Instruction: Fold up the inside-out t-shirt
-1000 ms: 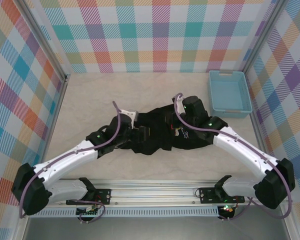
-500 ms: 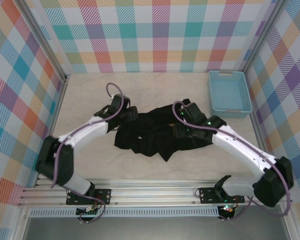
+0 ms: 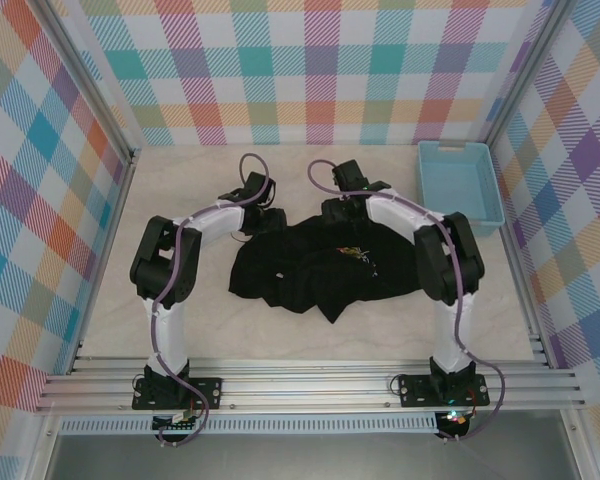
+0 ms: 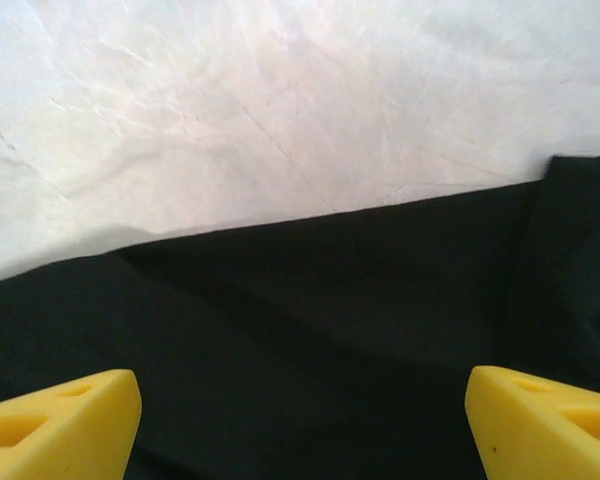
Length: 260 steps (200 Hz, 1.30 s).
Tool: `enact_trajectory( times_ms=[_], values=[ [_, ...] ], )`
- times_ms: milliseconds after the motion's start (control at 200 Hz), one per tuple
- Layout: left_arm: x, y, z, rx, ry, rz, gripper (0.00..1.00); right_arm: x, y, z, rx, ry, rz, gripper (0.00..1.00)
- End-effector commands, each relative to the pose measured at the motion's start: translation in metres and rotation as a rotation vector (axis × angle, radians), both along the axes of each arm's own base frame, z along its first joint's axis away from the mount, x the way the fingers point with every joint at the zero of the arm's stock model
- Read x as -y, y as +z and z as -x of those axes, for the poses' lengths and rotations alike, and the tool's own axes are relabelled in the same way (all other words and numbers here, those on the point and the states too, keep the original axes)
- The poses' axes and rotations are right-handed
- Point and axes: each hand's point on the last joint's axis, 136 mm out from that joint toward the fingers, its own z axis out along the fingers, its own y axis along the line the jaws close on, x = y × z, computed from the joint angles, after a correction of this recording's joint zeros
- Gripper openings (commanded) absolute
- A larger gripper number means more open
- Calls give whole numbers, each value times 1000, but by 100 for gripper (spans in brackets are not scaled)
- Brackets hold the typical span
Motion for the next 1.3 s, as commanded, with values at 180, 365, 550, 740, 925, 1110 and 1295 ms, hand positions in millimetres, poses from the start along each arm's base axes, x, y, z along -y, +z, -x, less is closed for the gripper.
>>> enact_trajectory(
  times_ms=[180,365,550,740,925,1110,1295],
  values=[
    [2,-20,12,-63,-20,35,33,-10,-48,7,-173,73,28,72],
    [0,11,-8,36,1,102,3,-6,-38,-13,-139,54,-32,19],
    [2,149,-47,372,-21,247,0,-4,103,-63,201,82,-195,0],
    [8,326,-26,747,-119,411,0,11,280,-57,578,128,-361,0],
    [14,429,49,969,-266,574,0,36,353,1,783,141,-379,0],
    [26,351,126,838,-392,570,0,74,274,68,623,33,-322,0],
    [55,168,223,410,-532,544,42,121,141,141,317,-187,-233,26]
  ],
)
